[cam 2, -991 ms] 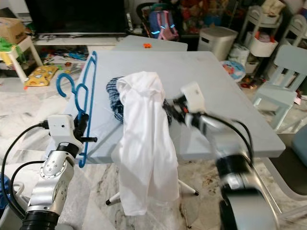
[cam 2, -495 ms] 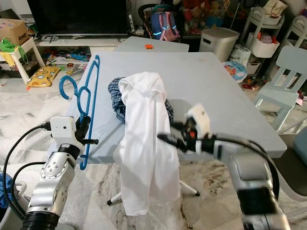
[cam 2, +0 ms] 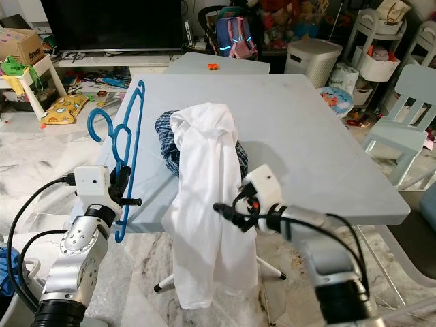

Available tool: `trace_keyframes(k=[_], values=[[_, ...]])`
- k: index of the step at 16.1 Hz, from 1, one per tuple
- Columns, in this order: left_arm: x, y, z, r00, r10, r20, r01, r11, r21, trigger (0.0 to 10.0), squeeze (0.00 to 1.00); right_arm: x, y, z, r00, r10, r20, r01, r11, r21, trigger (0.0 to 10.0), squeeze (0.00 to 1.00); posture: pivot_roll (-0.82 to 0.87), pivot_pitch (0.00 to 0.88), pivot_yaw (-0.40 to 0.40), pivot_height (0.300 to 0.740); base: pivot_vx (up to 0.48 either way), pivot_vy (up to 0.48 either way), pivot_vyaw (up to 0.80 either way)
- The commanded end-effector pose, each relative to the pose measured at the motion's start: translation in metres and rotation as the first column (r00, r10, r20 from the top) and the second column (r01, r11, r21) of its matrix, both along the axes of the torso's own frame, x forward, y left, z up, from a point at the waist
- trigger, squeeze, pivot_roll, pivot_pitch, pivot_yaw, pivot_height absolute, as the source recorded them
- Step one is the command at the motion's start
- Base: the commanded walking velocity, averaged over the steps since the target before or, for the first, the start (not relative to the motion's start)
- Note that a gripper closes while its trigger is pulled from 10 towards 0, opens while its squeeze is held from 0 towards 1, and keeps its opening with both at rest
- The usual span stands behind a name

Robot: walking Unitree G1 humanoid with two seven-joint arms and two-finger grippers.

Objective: Hang hanger

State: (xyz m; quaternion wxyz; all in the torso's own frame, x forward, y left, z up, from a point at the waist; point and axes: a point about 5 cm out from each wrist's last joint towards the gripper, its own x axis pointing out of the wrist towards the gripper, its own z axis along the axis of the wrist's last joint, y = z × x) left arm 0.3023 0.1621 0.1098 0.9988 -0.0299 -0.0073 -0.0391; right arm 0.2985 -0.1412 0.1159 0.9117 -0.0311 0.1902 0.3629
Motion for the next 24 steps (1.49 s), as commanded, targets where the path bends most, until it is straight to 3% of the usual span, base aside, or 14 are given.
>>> trace_keyframes(k=[1, 5, 6, 7, 8, 14, 24], values=[[0.000, -0.003, -0.007, 0.999, -0.015, -0.043, 0.015, 1.000, 0.001, 10.0, 0.00, -0.002, 0.008, 0.002, 1.000, 0.004, 0.017, -0.004, 1.000, -0.013, 10.0, 1.00, -0.14, 0.000, -0.004, 0.740, 0.000, 0.000, 0.00], [0.000, -0.005, -0.008, 0.999, -0.015, -0.045, 0.015, 1.000, -0.005, 10.0, 0.00, -0.007, 0.032, -0.008, 0.998, -0.046, 0.036, 0.048, 0.997, -0.054, 10.0, 1.00, -0.14, 0.000, -0.006, 0.740, 0.000, 0.000, 0.00], [0.000, -0.006, -0.009, 0.999, -0.018, -0.046, 0.017, 1.000, -0.006, 10.0, 0.00, -0.007, 0.038, -0.011, 0.996, -0.068, 0.052, 0.072, 0.995, -0.075, 4.8, 1.00, -0.14, 0.000, -0.007, 0.740, 0.000, 0.000, 0.00], [0.000, -0.006, -0.009, 0.999, -0.019, -0.048, 0.018, 1.000, -0.007, 10.0, 0.00, -0.006, 0.041, -0.012, 0.994, -0.094, 0.058, 0.098, 0.993, -0.071, 0.0, 0.42, -0.14, 0.000, -0.008, 0.740, 0.000, 0.000, 0.00], [-0.001, -0.007, -0.009, 0.999, -0.019, -0.048, 0.018, 1.000, -0.007, 10.0, 0.00, -0.006, 0.044, -0.012, 0.992, -0.111, 0.059, 0.115, 0.991, -0.065, 0.0, 0.00, -0.14, 0.000, -0.008, 0.740, 0.000, 0.000, 0.00], [-0.001, -0.007, -0.010, 0.999, -0.010, -0.051, 0.009, 1.000, -0.009, 10.0, 0.00, 0.006, 0.039, -0.015, 0.970, -0.233, 0.072, 0.237, 0.970, -0.058, 0.0, 0.00, -0.14, 0.000, -0.013, 0.740, 0.000, 0.000, 0.00], [0.000, -0.008, -0.010, 0.999, -0.011, -0.052, 0.010, 1.000, -0.009, 10.0, 0.00, 0.013, 0.035, -0.020, 0.957, -0.283, 0.060, 0.286, 0.957, -0.049, 0.0, 0.00, -0.14, 0.000, -0.010, 0.740, 0.000, 0.000, 0.00]])
